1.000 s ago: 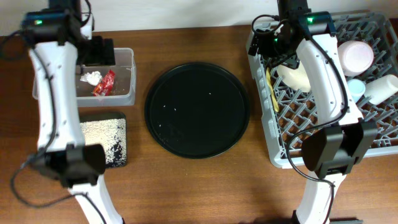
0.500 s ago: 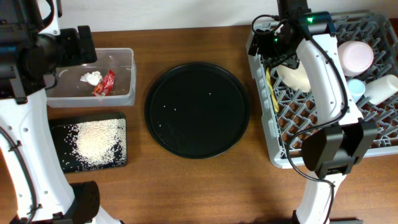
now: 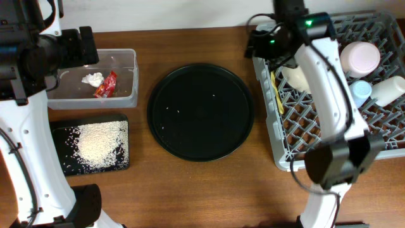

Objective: Sort waste into correct bins and load items into the dishwasher rack

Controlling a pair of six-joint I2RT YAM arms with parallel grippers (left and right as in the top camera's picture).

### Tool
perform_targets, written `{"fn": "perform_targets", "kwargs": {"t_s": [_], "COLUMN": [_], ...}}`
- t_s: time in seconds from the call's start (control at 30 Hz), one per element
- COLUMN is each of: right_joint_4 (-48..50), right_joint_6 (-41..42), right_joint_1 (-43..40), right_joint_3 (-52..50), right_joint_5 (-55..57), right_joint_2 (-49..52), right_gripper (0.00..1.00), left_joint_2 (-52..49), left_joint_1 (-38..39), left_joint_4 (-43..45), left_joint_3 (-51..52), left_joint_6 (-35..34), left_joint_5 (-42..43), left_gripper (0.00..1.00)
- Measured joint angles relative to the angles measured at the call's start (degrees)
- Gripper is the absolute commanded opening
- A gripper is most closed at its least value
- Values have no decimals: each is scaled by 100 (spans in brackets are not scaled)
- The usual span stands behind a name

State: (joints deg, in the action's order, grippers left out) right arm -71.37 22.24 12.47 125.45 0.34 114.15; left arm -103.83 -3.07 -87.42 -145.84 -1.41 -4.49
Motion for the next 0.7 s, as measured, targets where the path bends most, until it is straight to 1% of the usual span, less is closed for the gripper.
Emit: {"fn": "perform_targets", "kwargs": {"t_s": [0.07,0.17,0.27,0.4,0.47,0.53,0.7], "right_joint_4": [299,973,1410,1808,2087,2507,3565], "right_joint_6": [-273,-857,-1287,-1550,-1606,-1648,-1668], "right_joint_1": [498,723,647,175,-179,-553,-1001], "right_joint_3": [-2,-31,-245,-992,-1639,-2590,-4725], "right_joint_5": [597,1180,1471,1366,1137,852,603], "right_joint_2": [-662,-1471,-2218,-3058,-3462,-3998,-5305], "right_gripper": [98,98,98,98,98,98,98], "left_joint_2": [0,0,0,0,0,0,0], "left_joint_1": [0,0,0,0,0,0,0], "left_joint_4": [0,0,0,0,-4,-13,-15], "left_joint_3": [0,0,0,0,0,0,0], "left_joint_6": [0,0,0,0,0,0,-4], "left_joint_5": [0,0,0,-2,0,-2,0], "left_gripper": [99,99,99,99,99,99,99]}}
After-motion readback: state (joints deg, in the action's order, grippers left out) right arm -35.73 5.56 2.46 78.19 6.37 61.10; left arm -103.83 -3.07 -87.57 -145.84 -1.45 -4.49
